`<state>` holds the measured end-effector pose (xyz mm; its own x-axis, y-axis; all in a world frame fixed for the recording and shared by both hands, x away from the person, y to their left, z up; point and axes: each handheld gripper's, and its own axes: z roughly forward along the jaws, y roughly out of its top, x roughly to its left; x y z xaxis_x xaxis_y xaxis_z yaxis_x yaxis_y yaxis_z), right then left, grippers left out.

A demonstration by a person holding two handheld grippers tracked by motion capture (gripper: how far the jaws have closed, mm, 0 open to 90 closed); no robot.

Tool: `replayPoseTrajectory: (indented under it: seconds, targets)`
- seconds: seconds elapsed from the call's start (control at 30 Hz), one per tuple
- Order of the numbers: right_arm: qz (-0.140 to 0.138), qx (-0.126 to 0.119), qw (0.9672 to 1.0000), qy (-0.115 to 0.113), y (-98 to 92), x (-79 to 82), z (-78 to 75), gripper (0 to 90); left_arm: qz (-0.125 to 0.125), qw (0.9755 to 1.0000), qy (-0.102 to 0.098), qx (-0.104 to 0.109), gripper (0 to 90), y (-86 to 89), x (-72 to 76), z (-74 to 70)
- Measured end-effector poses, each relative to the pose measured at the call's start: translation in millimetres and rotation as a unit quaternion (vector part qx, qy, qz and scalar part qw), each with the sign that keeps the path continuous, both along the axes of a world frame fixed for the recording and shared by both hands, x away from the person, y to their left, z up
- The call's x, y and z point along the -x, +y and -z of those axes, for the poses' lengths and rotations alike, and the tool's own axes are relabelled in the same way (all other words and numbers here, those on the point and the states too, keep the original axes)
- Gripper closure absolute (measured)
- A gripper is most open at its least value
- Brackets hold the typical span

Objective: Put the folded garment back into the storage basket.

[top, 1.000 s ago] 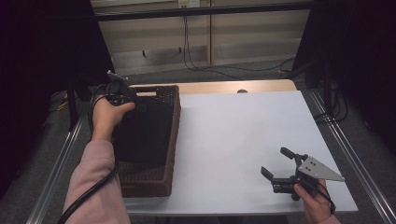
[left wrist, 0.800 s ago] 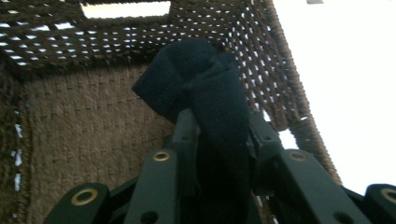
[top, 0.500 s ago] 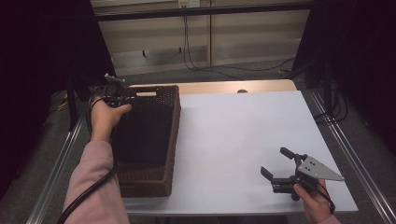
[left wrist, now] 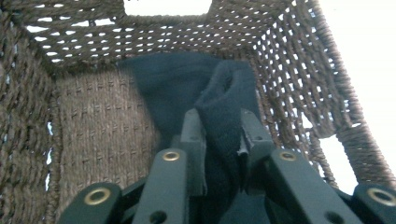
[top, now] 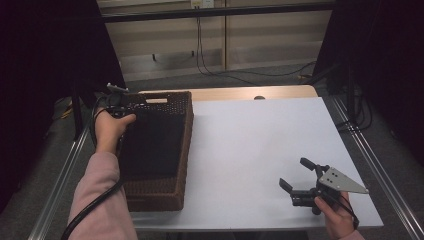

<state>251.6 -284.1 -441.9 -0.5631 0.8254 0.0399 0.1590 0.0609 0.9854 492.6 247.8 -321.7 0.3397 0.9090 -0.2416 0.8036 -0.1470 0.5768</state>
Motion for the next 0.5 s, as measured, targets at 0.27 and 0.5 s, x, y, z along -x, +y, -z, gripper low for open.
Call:
replayPoseTrajectory:
  seconds: [0.27,0.5]
  targets:
    - [0.001,0.001,1.0,0.001,1.0,-0.2,0.2,1.2,-0.005,1.0,-0.001,0.002,78.0,5.6,-1.4,6.1]
    - [0.0,0.0,1.0,0.002,0.9,-0.8,0.6,1.2,0.013,0.9997,0.0,-0.02,77.9,11.0,-3.4,7.7]
